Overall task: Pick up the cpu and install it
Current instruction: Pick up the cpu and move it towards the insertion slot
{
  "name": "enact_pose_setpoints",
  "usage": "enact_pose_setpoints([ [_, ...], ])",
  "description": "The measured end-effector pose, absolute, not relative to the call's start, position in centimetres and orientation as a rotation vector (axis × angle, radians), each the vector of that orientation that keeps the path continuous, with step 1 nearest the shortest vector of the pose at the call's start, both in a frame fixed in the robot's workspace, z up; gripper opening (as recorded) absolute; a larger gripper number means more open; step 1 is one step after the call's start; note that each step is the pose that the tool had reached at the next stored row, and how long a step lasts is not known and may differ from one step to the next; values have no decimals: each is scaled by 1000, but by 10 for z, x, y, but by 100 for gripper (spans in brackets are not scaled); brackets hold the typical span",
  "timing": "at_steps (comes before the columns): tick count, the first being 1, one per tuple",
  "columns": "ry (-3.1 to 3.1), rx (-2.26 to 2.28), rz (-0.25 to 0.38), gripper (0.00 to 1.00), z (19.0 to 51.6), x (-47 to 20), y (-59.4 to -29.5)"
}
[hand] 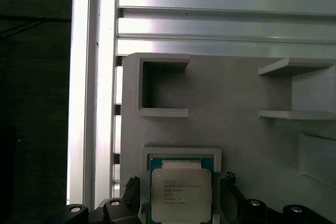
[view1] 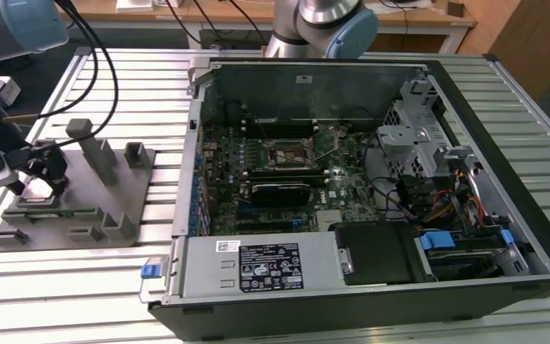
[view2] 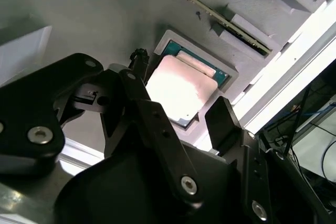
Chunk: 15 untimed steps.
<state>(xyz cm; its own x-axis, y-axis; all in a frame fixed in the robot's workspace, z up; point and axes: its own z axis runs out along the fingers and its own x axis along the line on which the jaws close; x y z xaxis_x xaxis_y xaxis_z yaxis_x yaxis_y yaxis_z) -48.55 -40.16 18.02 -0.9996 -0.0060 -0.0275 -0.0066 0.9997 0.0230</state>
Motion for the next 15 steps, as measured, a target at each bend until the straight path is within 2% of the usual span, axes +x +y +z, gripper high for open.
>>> enact_pose_setpoints([
  [15,3114,-12,51,71,178,-488,-402],
])
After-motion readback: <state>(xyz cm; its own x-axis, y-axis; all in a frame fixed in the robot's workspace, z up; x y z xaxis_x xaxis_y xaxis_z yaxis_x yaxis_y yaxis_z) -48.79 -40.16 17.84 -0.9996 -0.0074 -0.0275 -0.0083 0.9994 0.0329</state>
